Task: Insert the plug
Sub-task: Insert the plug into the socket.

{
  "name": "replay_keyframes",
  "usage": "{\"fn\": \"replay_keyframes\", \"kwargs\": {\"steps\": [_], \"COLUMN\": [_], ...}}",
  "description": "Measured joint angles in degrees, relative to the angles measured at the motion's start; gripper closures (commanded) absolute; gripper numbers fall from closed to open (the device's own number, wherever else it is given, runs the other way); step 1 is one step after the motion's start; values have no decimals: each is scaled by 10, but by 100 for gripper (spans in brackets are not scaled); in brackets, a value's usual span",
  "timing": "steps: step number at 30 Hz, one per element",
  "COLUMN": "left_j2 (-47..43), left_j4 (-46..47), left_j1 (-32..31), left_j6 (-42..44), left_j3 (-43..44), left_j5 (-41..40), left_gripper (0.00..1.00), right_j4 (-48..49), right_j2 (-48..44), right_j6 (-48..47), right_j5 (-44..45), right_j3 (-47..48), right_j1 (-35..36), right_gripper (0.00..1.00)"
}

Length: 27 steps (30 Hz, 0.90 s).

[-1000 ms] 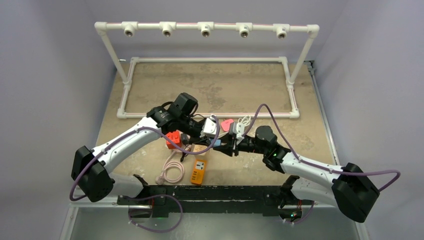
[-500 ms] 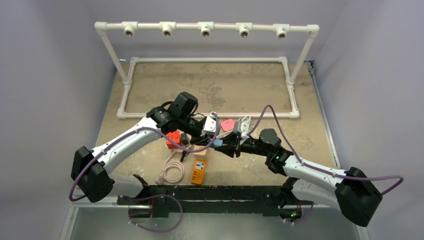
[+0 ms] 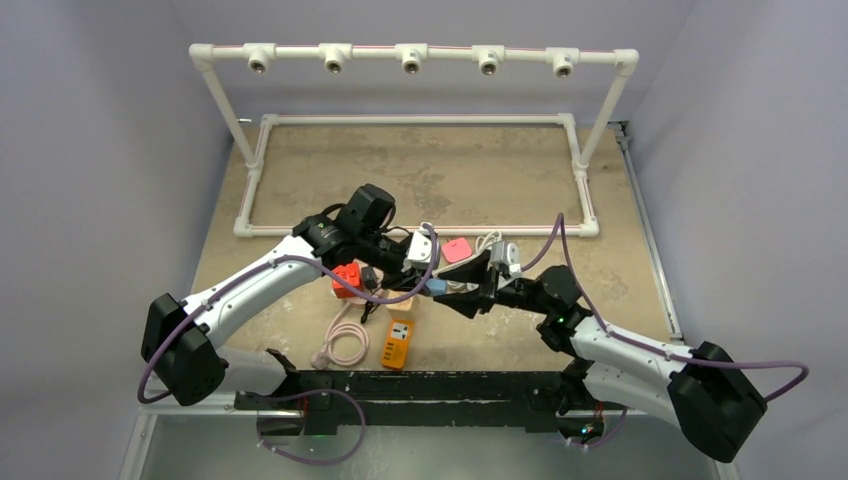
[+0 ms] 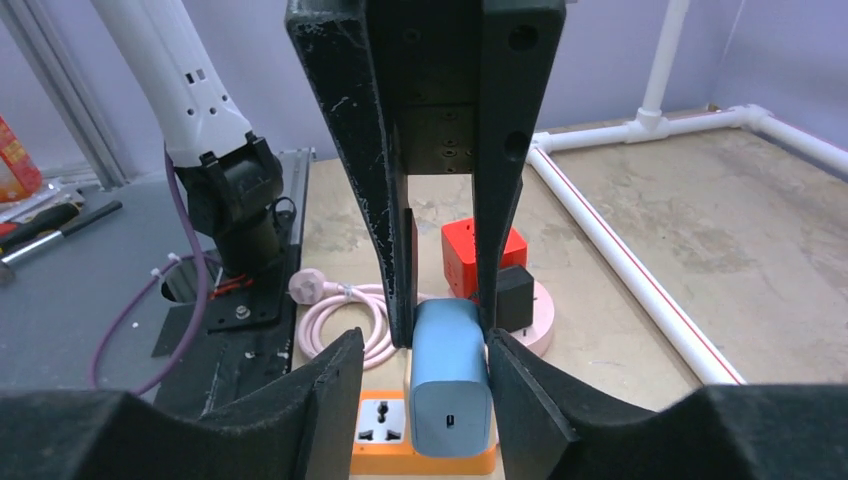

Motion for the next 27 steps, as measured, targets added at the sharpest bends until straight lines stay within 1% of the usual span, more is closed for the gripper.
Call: {"fn": "replay_keyframes", "kwargs": {"steps": [7,11,14,15,16,17,20,21,22,23,24,25,26,27], "left_j2": [0,0,0,0,-1,-1,-3,-3,-3,-3,-3,-3,-3,-4], "left_j4": [1,6,9,9,9,9,7,6,6,5,6,7,8,10], "left_j1": [0,0,0,0,0,0,0,0,0,0,2,1,1,1], "left_j6": [-3,-3,-2,-3,-3,-3,-4,-8,-11,-12,-12,-12,-12,-6], "left_j3": [0,0,0,0,0,0,0,0,0,0,0,0,0,-1], "left_j5": [2,2,2,2,2,2,4,6,8,9,10,10,10,7], "left_gripper": [100,100,100,100,100,100,100,100,100,88,65,25,12,7], "right_j4": [29,30,35,36,40,45,65,72,77,82,89,94,99,104], "right_j2": [16,22,31,34,38,42,52,54,56,58,59,59,61,61], "right_j6": [15,19,21,23,25,27,33,33,33,35,36,37,38,39], "right_j5": [-10,-8,-7,-6,-5,-5,-6,-7,-8,-10,-9,-9,-9,-8], "right_j3": [-4,-5,-8,-9,-10,-12,-17,-18,-19,-21,-23,-25,-28,-30], "right_j1": [-7,-8,-9,-9,-11,-12,-19,-20,-21,-23,-23,-23,-23,-23], "right_gripper": [46,46,49,52,57,65,95,100,100,100,100,100,100,100]}}
